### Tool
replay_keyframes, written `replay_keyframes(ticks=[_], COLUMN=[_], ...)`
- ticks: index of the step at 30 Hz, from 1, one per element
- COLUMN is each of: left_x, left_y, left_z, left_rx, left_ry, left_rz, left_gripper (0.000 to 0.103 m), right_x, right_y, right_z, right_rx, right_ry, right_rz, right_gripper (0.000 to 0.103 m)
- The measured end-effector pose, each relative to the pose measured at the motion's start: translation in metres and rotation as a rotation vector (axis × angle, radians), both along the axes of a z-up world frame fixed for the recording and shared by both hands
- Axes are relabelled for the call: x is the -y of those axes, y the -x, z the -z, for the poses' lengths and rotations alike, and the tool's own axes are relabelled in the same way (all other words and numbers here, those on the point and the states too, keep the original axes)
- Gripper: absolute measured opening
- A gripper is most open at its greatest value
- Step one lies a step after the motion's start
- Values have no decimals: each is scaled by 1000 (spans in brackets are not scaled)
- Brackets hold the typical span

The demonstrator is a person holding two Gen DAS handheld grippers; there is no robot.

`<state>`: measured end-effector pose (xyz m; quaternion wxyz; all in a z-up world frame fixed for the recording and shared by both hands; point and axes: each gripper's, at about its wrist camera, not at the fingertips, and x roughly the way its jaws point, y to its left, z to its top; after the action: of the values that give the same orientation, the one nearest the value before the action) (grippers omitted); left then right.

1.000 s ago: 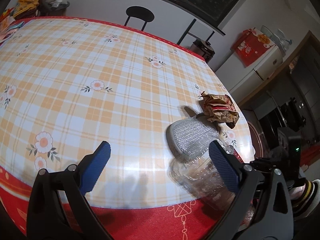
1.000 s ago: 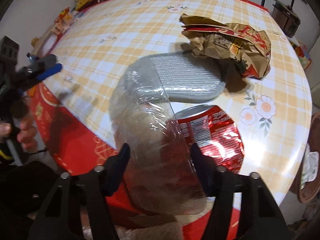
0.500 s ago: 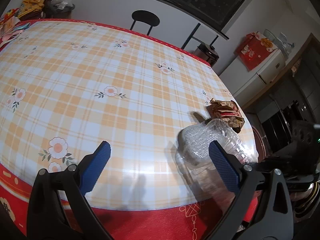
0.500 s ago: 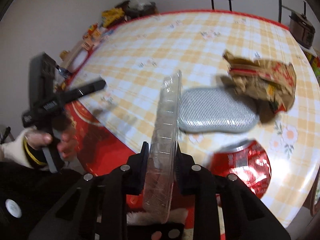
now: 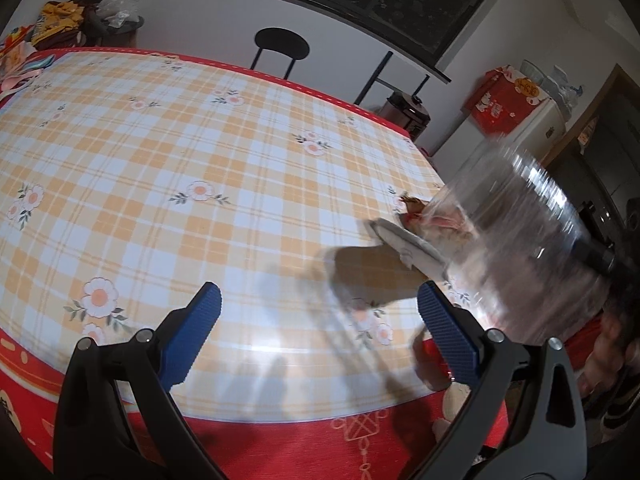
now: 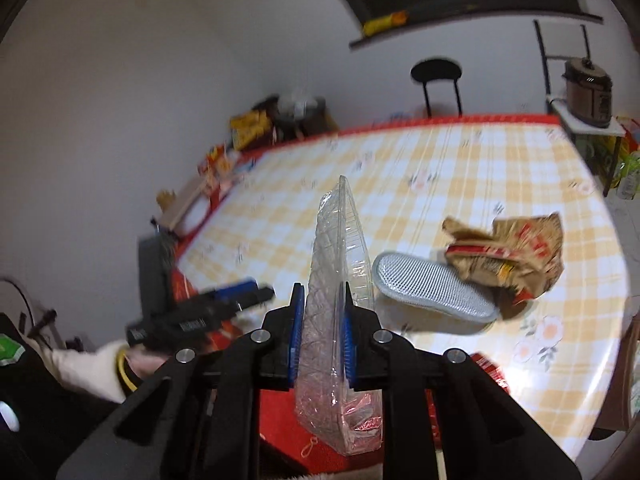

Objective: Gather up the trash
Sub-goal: 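Lift the clear container with the right tool while the left tool grasps the crushed red can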

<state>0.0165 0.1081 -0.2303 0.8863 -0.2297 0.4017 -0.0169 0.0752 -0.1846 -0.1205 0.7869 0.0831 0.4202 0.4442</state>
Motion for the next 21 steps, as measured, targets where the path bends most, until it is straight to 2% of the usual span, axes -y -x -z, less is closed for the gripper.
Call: replay_keyframes(ticks=[2,8,14,15,17,19,21], left_x=[11,52,108,116,137,153,165], left_y=[-4,-18,-41,-44,-54,-62,-69], left_z=[-1,0,19,22,32,40,48], left_rx=[2,3,-20,-26,-56,-77,-85], left_ry=[0,9,36,32,14,-15,-48], left_rz=[23,132,336,362,423,456,475], left_gripper=[97,97,94,93,79,71,69], right_x=[14,60,103,110,125,142,158], right_y=[-3,-11,-11,-11,-8,-7,-4], right_z=[-11,-26,-17,-15,-13,-12,-10], right_rx=[16,63,47,42,40,36,30], right_ry=[-23,-21,4,8,19,20,21], right_rz=[33,124,200,208,230,258,291], right_gripper=[10,9,9,9,9,9,9])
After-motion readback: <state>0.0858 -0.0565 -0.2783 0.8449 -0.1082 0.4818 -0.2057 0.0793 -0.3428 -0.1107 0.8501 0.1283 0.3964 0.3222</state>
